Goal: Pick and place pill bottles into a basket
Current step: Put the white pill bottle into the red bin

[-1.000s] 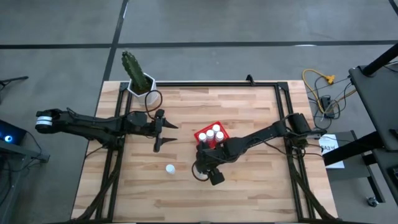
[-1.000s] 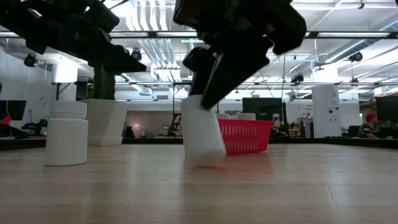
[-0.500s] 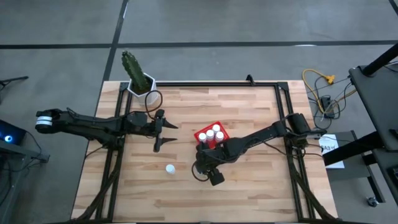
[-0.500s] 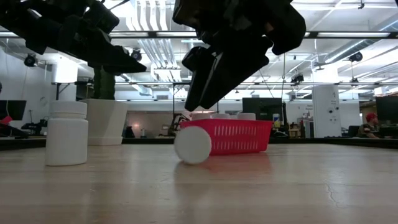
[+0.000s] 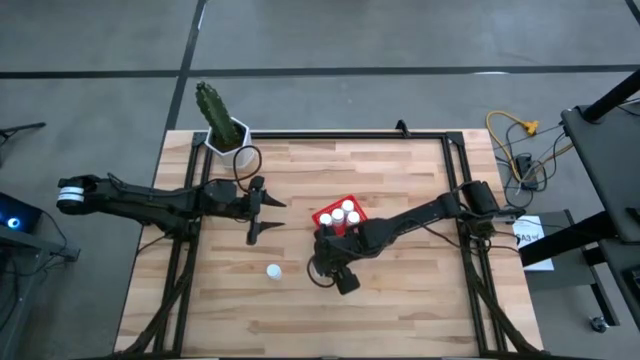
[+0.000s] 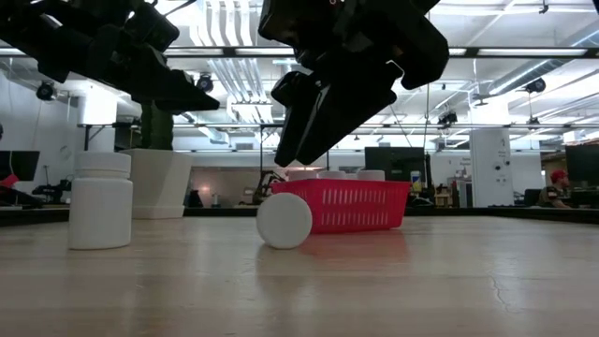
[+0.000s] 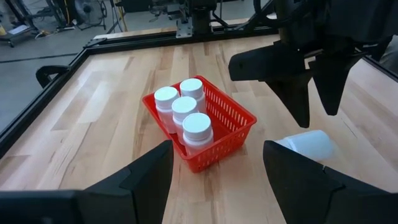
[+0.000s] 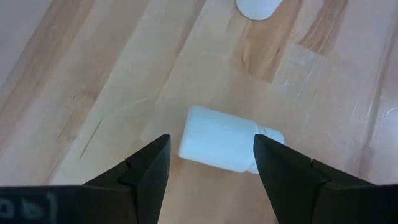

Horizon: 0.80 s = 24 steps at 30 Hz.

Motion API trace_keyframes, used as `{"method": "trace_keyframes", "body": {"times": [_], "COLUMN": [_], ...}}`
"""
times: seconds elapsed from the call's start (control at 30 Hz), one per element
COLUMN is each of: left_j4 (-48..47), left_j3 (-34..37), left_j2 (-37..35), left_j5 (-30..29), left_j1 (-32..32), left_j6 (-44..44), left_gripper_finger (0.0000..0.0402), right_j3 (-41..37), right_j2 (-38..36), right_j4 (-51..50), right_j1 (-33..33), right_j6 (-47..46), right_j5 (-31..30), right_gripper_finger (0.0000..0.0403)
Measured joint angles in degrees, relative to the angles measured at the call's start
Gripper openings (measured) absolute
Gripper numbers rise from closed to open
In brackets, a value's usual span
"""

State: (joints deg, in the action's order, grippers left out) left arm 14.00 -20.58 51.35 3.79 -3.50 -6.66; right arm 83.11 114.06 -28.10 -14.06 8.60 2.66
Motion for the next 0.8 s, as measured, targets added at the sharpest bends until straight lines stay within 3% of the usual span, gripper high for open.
{"method": "trace_keyframes", "body": {"times": [0.2,0.4,0.63,0.8], "left_j4": [0.0,0.0,0.0,-1.7], "left_j3": [0.1,0.3,0.3,0.3], "left_j2": [0.0,0.0,0.0,0.0], "left_j5": [0.0,0.0,-0.6,-4.7], "left_j1": [0.0,0.0,0.0,0.0], "left_j6": [0.0,0.0,-0.1,-0.7], "left_gripper_finger": [0.0231,0.0231,0.0231,0.0231], "right_j3": [0.0,0.0,0.0,0.1], "right_j2": [0.0,-0.1,-0.8,-2.5], "right_j4": [0.8,2.6,4.4,5.4], "right_j1": [0.1,0.1,0.9,2.4], "right_j6": [-0.7,-4.0,-14.7,-26.9], "right_j5": [-0.3,-0.8,-1.4,-1.4], "right_gripper_finger": [0.0229,0.0272,0.0304,0.0305]}}
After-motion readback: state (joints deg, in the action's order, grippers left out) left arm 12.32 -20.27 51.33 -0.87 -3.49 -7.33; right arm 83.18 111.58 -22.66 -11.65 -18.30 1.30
